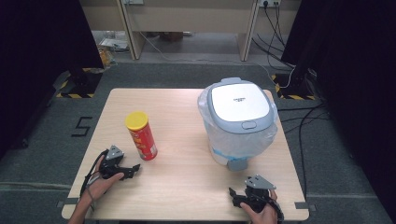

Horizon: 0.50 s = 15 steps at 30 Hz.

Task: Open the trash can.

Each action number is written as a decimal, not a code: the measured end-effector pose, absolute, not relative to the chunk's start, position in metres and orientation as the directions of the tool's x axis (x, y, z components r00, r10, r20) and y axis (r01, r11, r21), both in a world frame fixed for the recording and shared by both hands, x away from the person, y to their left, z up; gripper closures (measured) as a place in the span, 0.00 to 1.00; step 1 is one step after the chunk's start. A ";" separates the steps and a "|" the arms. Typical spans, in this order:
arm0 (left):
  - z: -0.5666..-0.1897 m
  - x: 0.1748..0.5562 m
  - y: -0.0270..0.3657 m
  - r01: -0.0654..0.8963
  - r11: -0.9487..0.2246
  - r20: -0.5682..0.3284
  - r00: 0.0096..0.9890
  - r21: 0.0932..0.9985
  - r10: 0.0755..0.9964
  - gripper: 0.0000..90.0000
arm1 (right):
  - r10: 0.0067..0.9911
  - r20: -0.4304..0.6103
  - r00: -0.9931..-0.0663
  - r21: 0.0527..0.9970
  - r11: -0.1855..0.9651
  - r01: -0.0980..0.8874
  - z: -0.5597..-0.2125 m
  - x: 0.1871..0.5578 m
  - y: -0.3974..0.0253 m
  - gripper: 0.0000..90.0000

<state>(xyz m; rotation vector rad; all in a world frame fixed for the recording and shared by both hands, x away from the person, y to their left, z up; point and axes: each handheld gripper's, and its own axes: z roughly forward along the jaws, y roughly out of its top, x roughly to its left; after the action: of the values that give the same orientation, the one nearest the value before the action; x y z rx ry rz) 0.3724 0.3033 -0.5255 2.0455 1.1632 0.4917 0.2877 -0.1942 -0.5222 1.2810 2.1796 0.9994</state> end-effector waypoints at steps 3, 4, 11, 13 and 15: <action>-0.526 0.372 0.303 0.579 -0.332 -0.023 0.519 0.745 0.854 0.12 | 0.874 0.003 -0.487 0.754 0.318 0.574 -0.522 0.288 -0.194 0.16; -0.525 0.372 0.303 0.579 -0.332 -0.023 0.520 0.744 0.854 0.12 | 0.875 -0.001 -0.485 0.753 0.320 0.575 -0.521 0.289 -0.194 0.17; -0.525 0.372 0.303 0.579 -0.332 -0.024 0.520 0.745 0.854 0.12 | 0.871 -0.021 -0.491 0.763 0.331 0.555 -0.514 0.293 -0.193 0.18; -0.526 0.372 0.303 0.579 -0.332 -0.024 0.520 0.745 0.854 0.12 | 0.870 -0.035 -0.493 0.780 0.332 0.530 -0.506 0.296 -0.191 0.18; -0.526 0.372 0.303 0.579 -0.332 -0.024 0.520 0.745 0.854 0.12 | 0.864 -0.043 -0.502 0.788 0.338 0.514 -0.500 0.300 -0.188 0.18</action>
<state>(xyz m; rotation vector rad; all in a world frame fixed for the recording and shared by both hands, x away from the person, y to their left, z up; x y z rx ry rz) 0.3724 0.3033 -0.5255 2.0447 1.1631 0.4902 0.3000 -0.1878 -0.5003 1.2059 2.1484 1.0171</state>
